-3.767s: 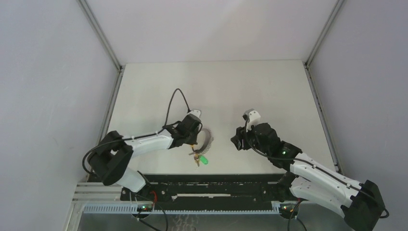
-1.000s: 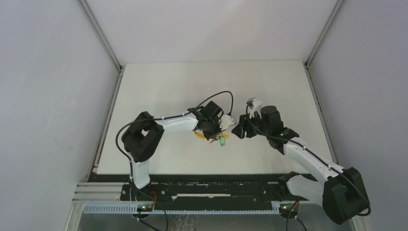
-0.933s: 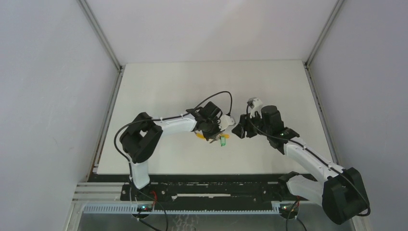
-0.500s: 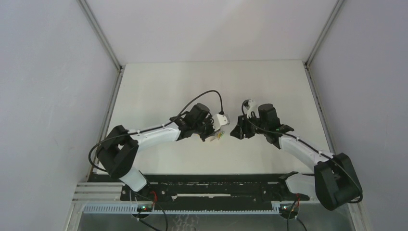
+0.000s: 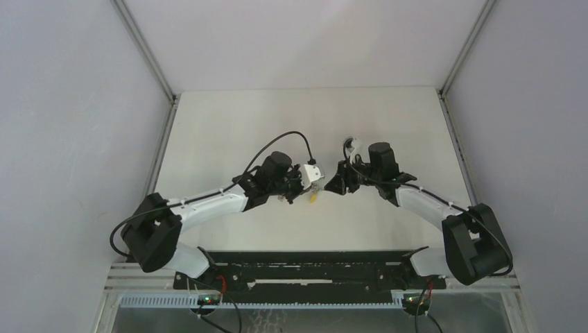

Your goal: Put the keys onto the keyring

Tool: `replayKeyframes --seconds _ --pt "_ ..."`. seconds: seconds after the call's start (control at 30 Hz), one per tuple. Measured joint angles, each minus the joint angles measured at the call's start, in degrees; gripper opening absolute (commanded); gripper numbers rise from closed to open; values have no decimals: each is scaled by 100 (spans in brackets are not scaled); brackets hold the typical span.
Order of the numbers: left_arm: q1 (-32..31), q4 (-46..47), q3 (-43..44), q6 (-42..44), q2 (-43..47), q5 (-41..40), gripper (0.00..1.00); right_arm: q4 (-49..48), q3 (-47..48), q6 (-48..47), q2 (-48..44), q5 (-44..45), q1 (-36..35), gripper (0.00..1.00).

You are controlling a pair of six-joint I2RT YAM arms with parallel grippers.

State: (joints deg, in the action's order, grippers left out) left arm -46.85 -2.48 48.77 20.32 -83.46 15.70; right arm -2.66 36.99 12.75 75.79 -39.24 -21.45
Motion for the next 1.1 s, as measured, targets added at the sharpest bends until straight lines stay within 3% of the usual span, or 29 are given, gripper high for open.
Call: replayKeyframes --seconds 0.37,0.5,0.7,0.9,1.1 --pt "0 201 -120 -24 184 -2 1 -769 15 -291 765 -111 -39 44" --pt "-2 173 -120 -33 192 -85 29 -852 15 -457 785 -11 -125 45" --pt "-308 -46 -92 -328 92 -605 52 -721 -52 -514 483 503 -153 46" --pt "-778 -608 -20 -1169 -387 -953 58 -321 -369 -483 -444 1224 -162 47" --pt "-732 -933 33 -2004 -415 -1311 60 -33 -540 -428 -872 1670 -162 47"
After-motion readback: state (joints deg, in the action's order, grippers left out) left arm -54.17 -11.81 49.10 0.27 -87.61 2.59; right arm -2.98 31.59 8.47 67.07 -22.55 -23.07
